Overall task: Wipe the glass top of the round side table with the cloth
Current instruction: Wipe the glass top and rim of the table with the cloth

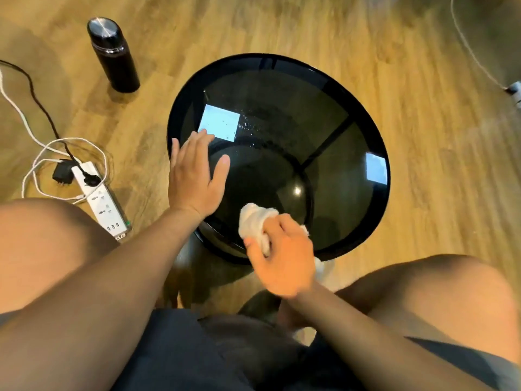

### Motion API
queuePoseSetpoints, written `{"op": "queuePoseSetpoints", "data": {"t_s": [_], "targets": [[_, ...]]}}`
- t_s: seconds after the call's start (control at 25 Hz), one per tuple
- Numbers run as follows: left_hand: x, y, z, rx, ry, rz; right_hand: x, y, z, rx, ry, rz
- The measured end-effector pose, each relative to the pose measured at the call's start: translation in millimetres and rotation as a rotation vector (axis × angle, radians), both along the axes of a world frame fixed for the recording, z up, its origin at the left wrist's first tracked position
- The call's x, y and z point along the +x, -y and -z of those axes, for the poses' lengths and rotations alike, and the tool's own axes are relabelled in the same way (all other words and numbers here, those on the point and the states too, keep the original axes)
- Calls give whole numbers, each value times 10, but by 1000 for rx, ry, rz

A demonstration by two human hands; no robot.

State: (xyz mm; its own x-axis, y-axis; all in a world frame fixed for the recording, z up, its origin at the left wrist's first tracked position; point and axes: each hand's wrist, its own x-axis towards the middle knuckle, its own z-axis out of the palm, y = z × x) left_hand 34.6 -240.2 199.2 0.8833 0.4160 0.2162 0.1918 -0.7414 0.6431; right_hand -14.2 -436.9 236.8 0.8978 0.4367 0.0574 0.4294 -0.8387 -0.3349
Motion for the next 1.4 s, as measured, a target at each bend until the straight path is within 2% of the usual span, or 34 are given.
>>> {"op": "queuePoseSetpoints", "data": {"t_s": [0.12,0.24,0.32,0.4,0.44,0.48,0.56,0.64,0.8,0.92,1.0,1.16,1.28,1.4], "targets": [[-11,7,13,-11,14,14,-160,-332,60,101,-32,-165],[-19,-6,15,-31,24,19,242,129,70,-58,52,-404],[-12,-5,-5,-48,30,0,553,535,63,-121,117,-276],[-18,12,-12,-65,53,-24,640,720,43,-77,89,-41],[-21,8,-7,-87,73,-40,592,673,71,-37,82,-9],[-19,-2,-3,-122,102,-57,497,547,129,4,97,-64],[-24,-19,3,-249,166,-93,279,231,249,68,139,-364],[-5,-24,3,-370,208,-116,402,-50,284,65,176,-608],[25,21,8,-310,200,-136,1186,-509,301,-7,213,-796],[9,6,49,-244,194,-94,1729,-973,328,-4,201,-803],[-8,14,73,-191,195,-63,2114,-1354,276,5,234,-751],[3,12,79,-202,197,-23,2717,-1922,229,8,270,-610],[39,-9,67,-176,187,-36,2778,-2006,281,-41,266,-513],[58,-11,54,-122,147,-71,2371,-1905,249,36,176,-436]]}}
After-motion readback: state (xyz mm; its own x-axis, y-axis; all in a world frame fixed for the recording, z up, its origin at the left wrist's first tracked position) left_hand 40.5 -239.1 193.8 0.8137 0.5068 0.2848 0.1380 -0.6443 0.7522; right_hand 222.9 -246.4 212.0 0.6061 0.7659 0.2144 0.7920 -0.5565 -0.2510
